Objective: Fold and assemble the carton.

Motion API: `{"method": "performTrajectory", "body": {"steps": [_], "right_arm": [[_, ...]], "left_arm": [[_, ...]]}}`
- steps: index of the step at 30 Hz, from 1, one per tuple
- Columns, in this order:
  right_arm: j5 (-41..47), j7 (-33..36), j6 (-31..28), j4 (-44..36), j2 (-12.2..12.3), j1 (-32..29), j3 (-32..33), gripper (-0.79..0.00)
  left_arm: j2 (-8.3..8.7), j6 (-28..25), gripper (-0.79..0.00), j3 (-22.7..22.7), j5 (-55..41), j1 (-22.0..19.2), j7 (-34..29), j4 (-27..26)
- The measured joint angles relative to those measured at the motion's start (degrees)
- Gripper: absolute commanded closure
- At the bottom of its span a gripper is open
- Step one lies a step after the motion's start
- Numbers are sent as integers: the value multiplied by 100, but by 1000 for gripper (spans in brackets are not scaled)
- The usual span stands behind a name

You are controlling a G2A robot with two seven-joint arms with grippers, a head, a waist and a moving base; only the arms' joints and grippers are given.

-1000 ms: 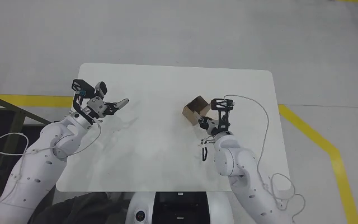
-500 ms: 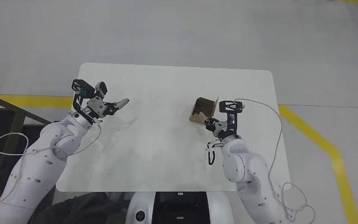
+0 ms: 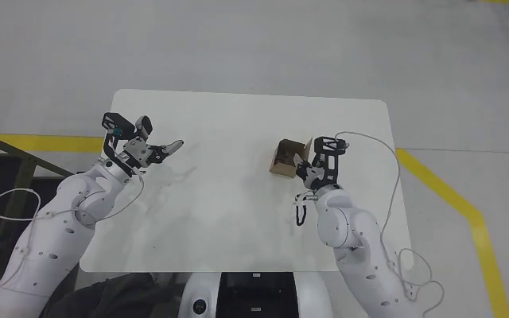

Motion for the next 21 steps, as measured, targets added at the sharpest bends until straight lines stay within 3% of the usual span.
{"method": "performTrajectory", "body": {"steps": [21], "right_arm": [[344,-356,-518,547,-21,133,271,-308]], "left_arm": [[0,0,-785,0,0,0,0,0]]}}
